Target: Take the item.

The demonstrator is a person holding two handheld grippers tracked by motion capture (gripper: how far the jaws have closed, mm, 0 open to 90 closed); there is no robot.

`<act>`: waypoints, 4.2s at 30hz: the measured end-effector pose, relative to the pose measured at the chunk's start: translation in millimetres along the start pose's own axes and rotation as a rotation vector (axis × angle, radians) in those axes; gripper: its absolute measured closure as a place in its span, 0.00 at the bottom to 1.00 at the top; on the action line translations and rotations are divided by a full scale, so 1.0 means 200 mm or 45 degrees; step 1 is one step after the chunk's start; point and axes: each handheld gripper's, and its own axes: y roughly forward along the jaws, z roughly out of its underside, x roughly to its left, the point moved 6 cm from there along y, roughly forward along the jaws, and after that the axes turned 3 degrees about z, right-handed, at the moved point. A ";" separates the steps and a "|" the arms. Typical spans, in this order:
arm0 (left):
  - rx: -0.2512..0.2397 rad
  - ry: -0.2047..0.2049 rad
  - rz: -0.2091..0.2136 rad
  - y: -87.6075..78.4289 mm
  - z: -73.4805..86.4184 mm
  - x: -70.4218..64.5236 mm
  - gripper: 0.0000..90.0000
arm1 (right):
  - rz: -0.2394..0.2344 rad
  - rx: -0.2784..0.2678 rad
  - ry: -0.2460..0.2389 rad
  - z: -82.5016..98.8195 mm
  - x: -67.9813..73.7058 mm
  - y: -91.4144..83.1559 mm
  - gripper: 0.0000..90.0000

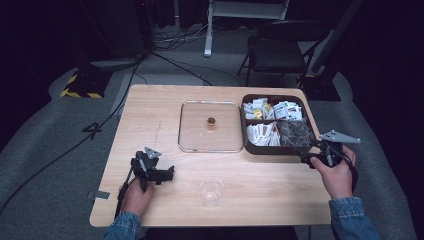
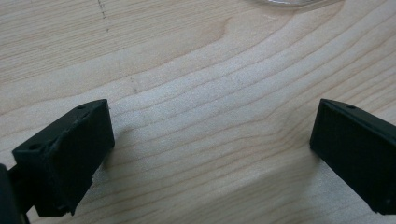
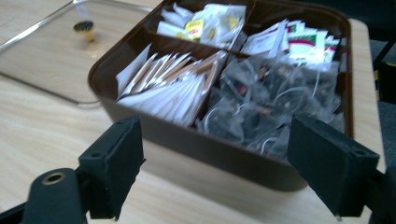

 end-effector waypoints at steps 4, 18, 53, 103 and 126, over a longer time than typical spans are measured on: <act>0.000 -0.001 0.000 0.00 0.00 0.00 0.00 | 0.000 -0.002 0.007 -0.04 -0.04 0.02 0.21; 0.000 -0.001 0.000 0.00 0.00 0.00 0.00 | 0.035 0.018 0.039 -0.17 -0.20 0.22 0.25; 0.000 -0.001 0.000 0.00 0.00 0.00 0.00 | 0.171 0.196 -0.002 -0.01 -0.34 0.50 0.55; -0.001 -0.003 0.001 0.00 0.00 0.00 0.00 | -0.032 -0.177 0.123 -0.22 -0.19 0.21 0.88; -0.001 -0.003 0.001 0.00 0.00 0.00 0.00 | -0.171 -0.249 0.042 -0.30 0.03 0.03 0.88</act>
